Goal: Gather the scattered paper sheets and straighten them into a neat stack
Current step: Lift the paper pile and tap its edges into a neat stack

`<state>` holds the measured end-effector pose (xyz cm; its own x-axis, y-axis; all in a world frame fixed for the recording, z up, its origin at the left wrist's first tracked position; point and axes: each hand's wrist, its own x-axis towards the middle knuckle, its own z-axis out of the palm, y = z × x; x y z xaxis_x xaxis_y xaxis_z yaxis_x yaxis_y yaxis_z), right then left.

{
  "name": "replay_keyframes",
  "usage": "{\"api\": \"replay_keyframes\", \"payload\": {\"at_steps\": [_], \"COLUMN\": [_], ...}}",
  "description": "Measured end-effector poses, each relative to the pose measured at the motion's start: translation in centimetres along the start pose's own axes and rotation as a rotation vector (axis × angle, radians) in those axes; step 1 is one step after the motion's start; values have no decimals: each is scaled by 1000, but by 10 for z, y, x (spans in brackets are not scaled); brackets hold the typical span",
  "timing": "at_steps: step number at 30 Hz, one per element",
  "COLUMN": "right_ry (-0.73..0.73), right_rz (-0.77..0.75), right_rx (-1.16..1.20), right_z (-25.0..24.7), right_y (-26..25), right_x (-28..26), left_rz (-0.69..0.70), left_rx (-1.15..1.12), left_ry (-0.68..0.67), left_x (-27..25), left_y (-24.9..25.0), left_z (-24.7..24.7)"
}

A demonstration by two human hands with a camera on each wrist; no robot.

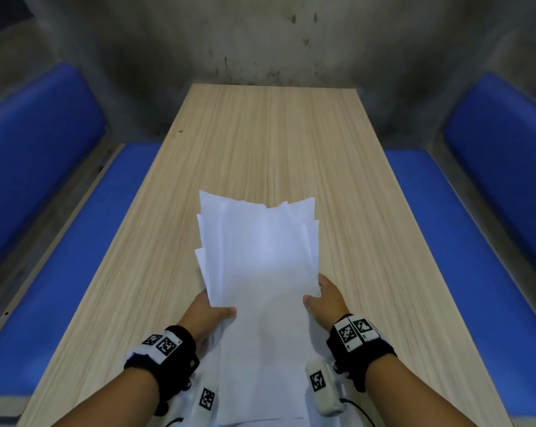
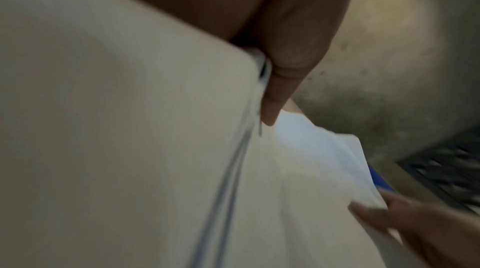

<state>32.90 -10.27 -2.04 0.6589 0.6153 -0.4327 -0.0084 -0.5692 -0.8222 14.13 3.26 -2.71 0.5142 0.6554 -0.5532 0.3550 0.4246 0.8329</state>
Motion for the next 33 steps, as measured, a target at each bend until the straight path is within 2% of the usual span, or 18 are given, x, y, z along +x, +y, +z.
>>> {"api": "replay_keyframes", "payload": {"at_steps": [2, 5, 8, 11, 13, 18, 24, 26, 29, 33], "right_ry": [85, 207, 262, 317, 339, 207, 126, 114, 129, 84], "right_rz": [-115, -353, -529, -599, -553, -501, -505, -477, -518, -613], "right_rx": [73, 255, 409, 440, 418, 441, 512, 472, 470, 518], "right_z": [-8, -30, -56, -65, -60, -44, -57, -52, -53, -74], "right_y": [-20, -66, -106, -121, -113, -77, -77, -79, -90, -102], "right_x": [-4, -15, -28, -47, -53, -47, -41, -44, -52, -60], "left_rz": [162, 471, 699, 807, 779, 575, 497, 478, 502, 495], "left_rx": [111, 141, 123, 67, 55, 92, 47, 68, -7, -23], "left_ry": [78, 190, 166, 119, 105, 6, -55, -26, 45, -85], "left_x": [-6, -28, -56, -71, -68, -55, -40, -38, -41, -54], "left_y": [21, 76, 125, 139, 126, 90, 95, 93, 99, 110], "left_z": [4, 6, 7, 10, 11, 8, -4, -3, 0, -12]}}
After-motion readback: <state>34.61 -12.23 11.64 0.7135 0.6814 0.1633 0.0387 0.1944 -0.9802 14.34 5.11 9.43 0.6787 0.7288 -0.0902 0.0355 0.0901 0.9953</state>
